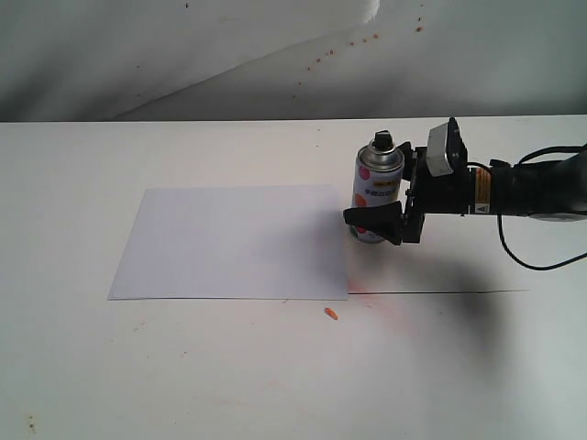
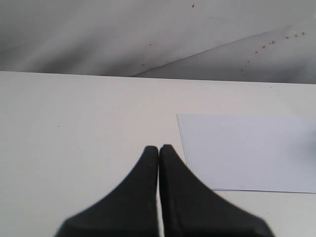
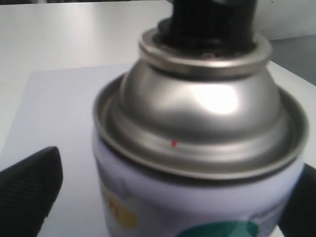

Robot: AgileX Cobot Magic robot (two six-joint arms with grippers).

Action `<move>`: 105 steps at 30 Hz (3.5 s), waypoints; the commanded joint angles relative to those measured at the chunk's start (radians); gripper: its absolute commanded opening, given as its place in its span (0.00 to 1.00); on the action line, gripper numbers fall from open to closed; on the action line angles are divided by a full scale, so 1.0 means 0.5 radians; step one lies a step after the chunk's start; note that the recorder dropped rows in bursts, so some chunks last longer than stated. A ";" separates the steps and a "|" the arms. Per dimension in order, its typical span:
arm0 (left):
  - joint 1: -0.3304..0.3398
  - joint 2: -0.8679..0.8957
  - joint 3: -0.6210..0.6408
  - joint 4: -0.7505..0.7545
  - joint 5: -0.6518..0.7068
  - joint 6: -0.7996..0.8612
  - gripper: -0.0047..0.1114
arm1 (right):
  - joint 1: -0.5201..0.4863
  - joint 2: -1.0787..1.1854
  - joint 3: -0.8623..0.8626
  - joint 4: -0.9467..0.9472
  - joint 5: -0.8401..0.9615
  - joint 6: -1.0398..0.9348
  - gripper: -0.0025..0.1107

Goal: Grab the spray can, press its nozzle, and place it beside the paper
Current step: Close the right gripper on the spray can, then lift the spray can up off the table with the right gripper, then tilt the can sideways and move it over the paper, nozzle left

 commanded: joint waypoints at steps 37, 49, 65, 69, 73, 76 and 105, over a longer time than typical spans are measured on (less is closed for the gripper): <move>-0.010 -0.008 0.009 -0.001 -0.015 -0.003 0.06 | 0.084 0.000 -0.007 0.197 0.041 0.241 0.14; -0.010 -0.008 0.009 -0.001 -0.015 -0.003 0.06 | 0.084 -0.373 -0.012 -0.092 0.555 0.613 0.02; -0.010 -0.008 0.009 -0.001 -0.015 -0.003 0.06 | 0.412 -1.159 0.232 -0.532 1.066 1.518 0.02; -0.010 -0.008 0.009 -0.001 -0.015 -0.003 0.06 | 0.467 -1.232 0.345 -0.532 1.241 1.573 0.02; -0.010 -0.008 0.009 -0.001 -0.015 -0.003 0.06 | 0.482 -1.284 0.429 -0.532 1.285 1.573 0.02; -0.010 -0.008 0.009 -0.001 -0.015 -0.003 0.06 | 0.482 -1.288 0.429 -0.532 1.285 1.573 0.02; -0.010 -0.008 0.009 -0.001 -0.015 -0.003 0.06 | 0.956 -1.288 0.593 1.600 2.467 -1.222 0.02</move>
